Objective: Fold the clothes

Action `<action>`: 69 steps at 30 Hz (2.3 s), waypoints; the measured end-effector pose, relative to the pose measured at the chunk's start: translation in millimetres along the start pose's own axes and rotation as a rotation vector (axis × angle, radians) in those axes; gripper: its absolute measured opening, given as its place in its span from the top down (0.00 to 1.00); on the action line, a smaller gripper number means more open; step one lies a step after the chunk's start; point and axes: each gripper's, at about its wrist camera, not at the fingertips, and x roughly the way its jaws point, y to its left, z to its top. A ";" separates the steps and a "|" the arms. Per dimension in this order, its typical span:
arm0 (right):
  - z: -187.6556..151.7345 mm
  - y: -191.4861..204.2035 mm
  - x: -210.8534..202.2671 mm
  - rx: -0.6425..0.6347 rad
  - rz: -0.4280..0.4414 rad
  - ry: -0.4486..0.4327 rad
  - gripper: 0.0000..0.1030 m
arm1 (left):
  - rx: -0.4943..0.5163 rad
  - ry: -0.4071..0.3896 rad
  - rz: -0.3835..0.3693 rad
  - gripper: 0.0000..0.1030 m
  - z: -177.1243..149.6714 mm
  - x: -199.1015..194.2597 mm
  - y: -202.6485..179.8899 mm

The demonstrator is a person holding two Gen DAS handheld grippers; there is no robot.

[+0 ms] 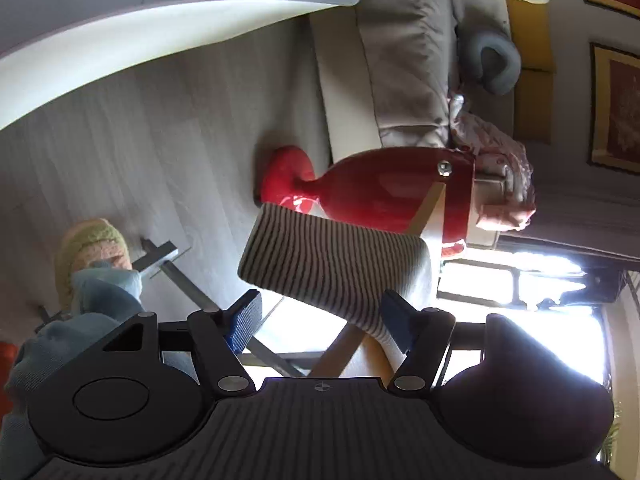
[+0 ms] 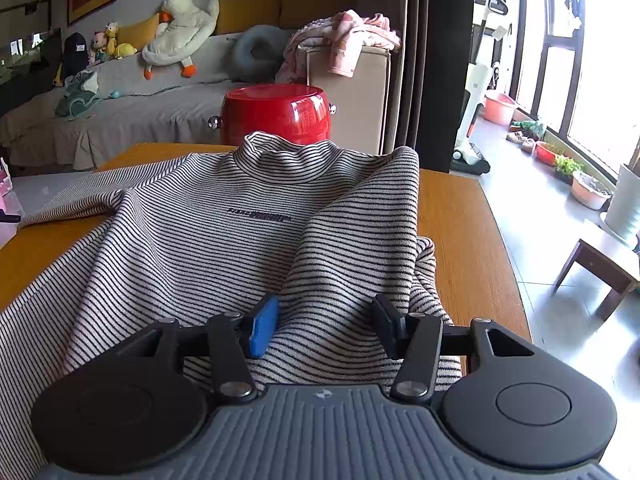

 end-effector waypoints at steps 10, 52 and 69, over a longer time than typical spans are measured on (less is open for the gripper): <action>-0.9 -2.7 -0.4 0.014 0.014 -0.011 0.49 | 0.552 -0.273 0.083 0.83 -34.6 -21.0 -98.0; -14.0 -32.8 -21.1 0.196 0.142 -0.146 0.41 | 1.281 -0.065 0.021 0.57 -291.5 100.6 -196.9; -13.7 47.6 -25.5 -0.131 0.111 -0.043 0.45 | 1.305 -0.155 0.207 0.37 -275.4 31.1 -97.2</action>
